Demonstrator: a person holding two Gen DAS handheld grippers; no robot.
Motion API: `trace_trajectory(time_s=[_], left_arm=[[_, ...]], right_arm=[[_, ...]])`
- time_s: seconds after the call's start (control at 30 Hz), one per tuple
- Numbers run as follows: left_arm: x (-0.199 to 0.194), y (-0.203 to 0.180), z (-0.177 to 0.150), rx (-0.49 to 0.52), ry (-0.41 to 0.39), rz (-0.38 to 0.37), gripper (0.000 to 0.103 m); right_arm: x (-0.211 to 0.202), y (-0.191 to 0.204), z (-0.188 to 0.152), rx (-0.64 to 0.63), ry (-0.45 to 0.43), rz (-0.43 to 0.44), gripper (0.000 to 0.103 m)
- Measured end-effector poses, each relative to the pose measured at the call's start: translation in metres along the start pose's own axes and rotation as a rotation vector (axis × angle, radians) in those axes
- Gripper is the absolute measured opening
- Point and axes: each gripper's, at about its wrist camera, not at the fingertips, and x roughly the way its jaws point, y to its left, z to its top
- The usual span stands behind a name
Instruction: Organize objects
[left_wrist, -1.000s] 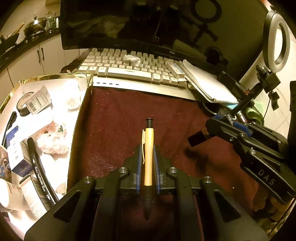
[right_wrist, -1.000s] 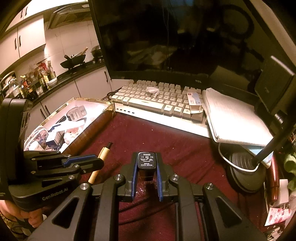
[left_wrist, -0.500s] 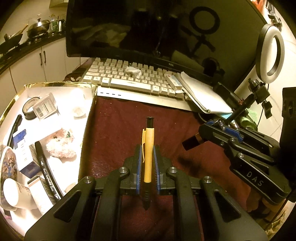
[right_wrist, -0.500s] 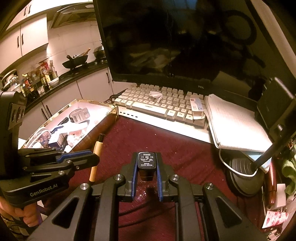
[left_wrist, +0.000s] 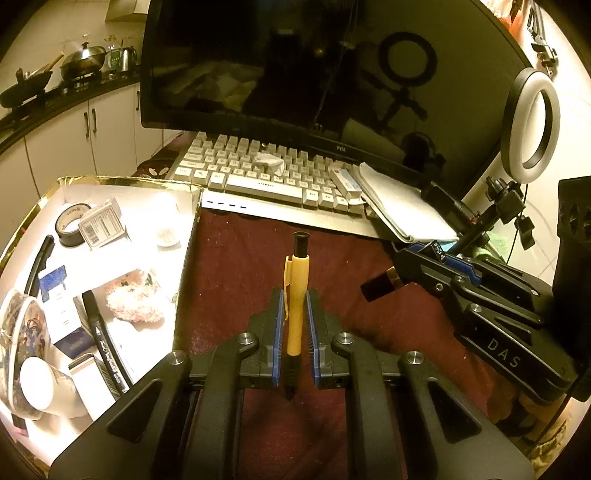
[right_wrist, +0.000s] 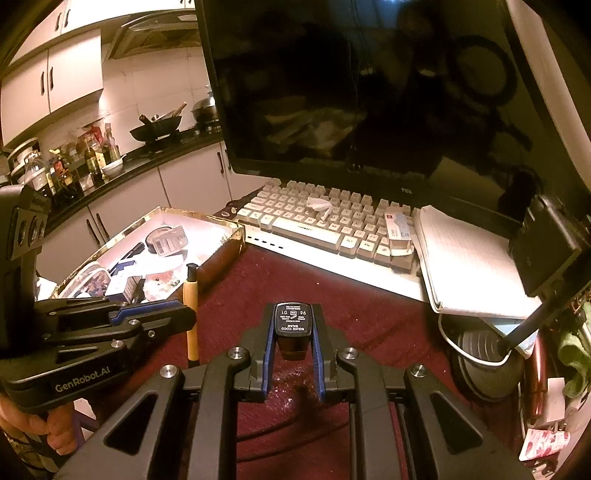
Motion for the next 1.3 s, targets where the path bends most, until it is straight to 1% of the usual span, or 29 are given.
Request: trace_trajectory(time_s=[0.2, 0.5, 0.63, 0.7, 0.77, 0.83, 0.87, 0.9, 0.97, 1.03, 1.1, 1.13, 1.2, 1.3], left_arm=[[-0.007, -0.002, 0.003, 0.001, -0.023, -0.002, 0.011], [-0.014, -0.003, 0.006, 0.008, -0.042, -0.004, 0.008], [-0.013, -0.003, 0.006, 0.009, -0.038, -0.003, 0.008], [-0.007, -0.002, 0.006, 0.011, -0.022, -0.008, 0.008], [-0.001, 0.003, 0.006, -0.015, -0.017, -0.011, 0.009], [0.010, 0.013, 0.007, -0.064, 0.009, -0.011, 0.020], [0.015, 0.018, 0.006, -0.092, 0.027, -0.022, 0.037], [0.021, 0.023, 0.004, -0.121, 0.049, -0.036, 0.049], [0.028, 0.029, 0.001, -0.156, 0.076, -0.041, 0.049], [0.030, 0.033, -0.001, -0.189, 0.096, -0.027, 0.049], [0.027, 0.037, -0.005, -0.243, 0.089, -0.029, 0.051], [0.025, 0.038, -0.007, -0.253, 0.083, -0.026, 0.051], [0.027, 0.038, -0.007, -0.262, 0.078, 0.011, 0.051], [0.038, 0.033, -0.002, -0.253, 0.099, 0.052, 0.051]], right_arm=[[-0.004, 0.000, 0.004, 0.001, -0.014, -0.003, 0.016], [-0.006, 0.000, 0.005, -0.001, -0.012, -0.001, 0.016], [-0.006, 0.000, 0.004, -0.002, -0.012, -0.001, 0.016], [-0.006, 0.000, 0.004, 0.001, -0.012, 0.000, 0.016], [-0.005, 0.000, 0.004, 0.000, -0.011, 0.000, 0.016], [-0.005, 0.001, 0.004, 0.001, -0.009, 0.003, 0.016], [-0.005, 0.001, 0.004, 0.001, -0.008, 0.004, 0.016], [-0.005, 0.002, 0.003, 0.001, -0.007, 0.006, 0.016], [-0.002, 0.001, 0.002, -0.001, -0.003, 0.010, 0.016], [0.000, -0.001, 0.001, 0.000, 0.000, 0.012, 0.016], [0.003, -0.004, 0.000, 0.005, 0.005, 0.016, 0.016], [0.004, -0.005, 0.000, 0.007, 0.006, 0.020, 0.016], [0.007, -0.007, -0.001, 0.008, 0.007, 0.030, 0.016], [0.013, -0.012, -0.003, 0.019, 0.010, 0.051, 0.016]])
